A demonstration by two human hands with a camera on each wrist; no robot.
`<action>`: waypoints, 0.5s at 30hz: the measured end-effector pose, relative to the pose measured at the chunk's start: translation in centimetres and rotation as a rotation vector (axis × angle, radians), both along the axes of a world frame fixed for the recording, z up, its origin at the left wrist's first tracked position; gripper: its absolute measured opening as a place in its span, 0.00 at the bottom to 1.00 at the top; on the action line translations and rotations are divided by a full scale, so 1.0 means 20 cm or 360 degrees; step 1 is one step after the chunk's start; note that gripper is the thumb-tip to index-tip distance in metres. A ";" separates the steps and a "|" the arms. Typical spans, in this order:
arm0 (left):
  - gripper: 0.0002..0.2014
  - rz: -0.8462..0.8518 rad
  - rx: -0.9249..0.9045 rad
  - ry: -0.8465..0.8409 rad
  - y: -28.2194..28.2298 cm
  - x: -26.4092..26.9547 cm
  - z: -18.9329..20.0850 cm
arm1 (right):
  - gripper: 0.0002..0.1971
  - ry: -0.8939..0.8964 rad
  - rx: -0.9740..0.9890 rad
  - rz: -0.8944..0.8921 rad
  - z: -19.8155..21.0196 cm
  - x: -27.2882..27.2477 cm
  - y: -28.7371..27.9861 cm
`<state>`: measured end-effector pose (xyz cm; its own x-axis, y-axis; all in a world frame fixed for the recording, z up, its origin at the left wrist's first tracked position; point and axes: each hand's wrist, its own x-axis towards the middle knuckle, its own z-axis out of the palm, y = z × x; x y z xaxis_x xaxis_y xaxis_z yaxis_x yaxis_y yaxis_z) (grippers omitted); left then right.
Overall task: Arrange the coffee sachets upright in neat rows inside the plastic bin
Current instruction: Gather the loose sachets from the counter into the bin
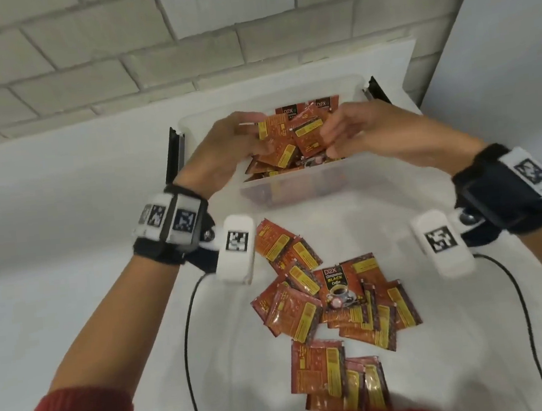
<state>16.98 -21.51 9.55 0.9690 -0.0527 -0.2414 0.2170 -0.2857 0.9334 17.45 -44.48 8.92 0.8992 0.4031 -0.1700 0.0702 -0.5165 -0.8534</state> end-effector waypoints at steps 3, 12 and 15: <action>0.19 -0.0284 0.0124 -0.0070 0.01 -0.19 -0.04 | 0.10 0.0073 -0.0152 0.0285 -0.03 -0.19 0.01; 0.26 -0.0551 0.1321 0.0196 -0.01 -0.36 -0.44 | 0.32 0.0132 -0.0808 0.0549 -0.41 -0.28 0.24; 0.31 -0.0501 0.1428 0.0202 -0.01 -0.35 -0.51 | 0.36 0.0060 -0.0922 0.0674 -0.45 -0.28 0.31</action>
